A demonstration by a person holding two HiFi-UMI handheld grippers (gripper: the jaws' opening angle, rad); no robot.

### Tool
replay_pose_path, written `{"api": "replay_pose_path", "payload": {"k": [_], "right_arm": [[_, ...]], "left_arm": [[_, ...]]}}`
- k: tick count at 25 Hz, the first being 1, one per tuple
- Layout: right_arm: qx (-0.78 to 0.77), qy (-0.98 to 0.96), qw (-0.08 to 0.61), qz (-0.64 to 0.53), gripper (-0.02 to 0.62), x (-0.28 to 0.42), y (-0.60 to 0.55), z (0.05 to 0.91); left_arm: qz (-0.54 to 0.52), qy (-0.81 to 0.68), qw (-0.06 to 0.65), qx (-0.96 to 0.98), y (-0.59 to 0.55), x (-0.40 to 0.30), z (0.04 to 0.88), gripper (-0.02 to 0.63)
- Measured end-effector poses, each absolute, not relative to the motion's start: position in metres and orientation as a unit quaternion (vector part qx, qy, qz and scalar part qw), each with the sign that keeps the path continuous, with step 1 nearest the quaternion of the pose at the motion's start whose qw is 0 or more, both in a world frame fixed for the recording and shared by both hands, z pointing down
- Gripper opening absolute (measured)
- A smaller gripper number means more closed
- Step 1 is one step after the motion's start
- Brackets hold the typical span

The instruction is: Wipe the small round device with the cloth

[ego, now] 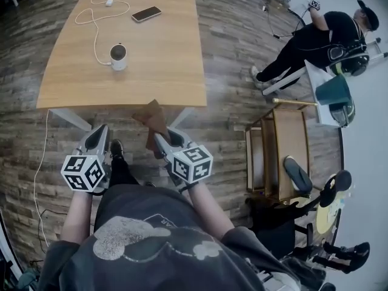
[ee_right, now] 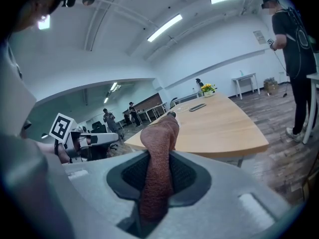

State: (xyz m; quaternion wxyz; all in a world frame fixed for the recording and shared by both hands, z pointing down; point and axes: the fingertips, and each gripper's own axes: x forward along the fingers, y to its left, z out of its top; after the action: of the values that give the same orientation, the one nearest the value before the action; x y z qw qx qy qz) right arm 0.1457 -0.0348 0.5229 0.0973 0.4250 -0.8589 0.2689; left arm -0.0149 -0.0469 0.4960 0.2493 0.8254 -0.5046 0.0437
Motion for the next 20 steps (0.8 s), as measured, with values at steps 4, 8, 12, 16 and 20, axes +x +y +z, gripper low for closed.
{"api": "replay_pose_path", "payload": {"k": [4,8,12,16,20], "right_arm": [[0.419,-0.860,0.093,0.276,0.078,0.162,0.002,0.526],[0.413,-0.862,0.090,0.279,0.078,0.172,0.026,0.528],[0.417,-0.860,0.088,0.281,0.078,0.175,0.039,0.531],[0.424,-0.855,0.084,0.286,0.078,0.173,0.055,0.531],[0.425,-0.858,0.090,0.273,0.078,0.171,0.077,0.525]], "left_arm": [[0.052,-0.514,0.248,0.819,-0.004,-0.003,0.499,0.018],[0.049,-0.525,0.248,0.813,0.031,0.003,0.495,0.018],[0.057,-0.525,0.253,0.811,0.052,0.002,0.495,0.018],[0.056,-0.516,0.258,0.815,0.063,-0.001,0.490,0.018],[0.051,-0.504,0.255,0.824,0.078,0.001,0.489,0.018]]}}
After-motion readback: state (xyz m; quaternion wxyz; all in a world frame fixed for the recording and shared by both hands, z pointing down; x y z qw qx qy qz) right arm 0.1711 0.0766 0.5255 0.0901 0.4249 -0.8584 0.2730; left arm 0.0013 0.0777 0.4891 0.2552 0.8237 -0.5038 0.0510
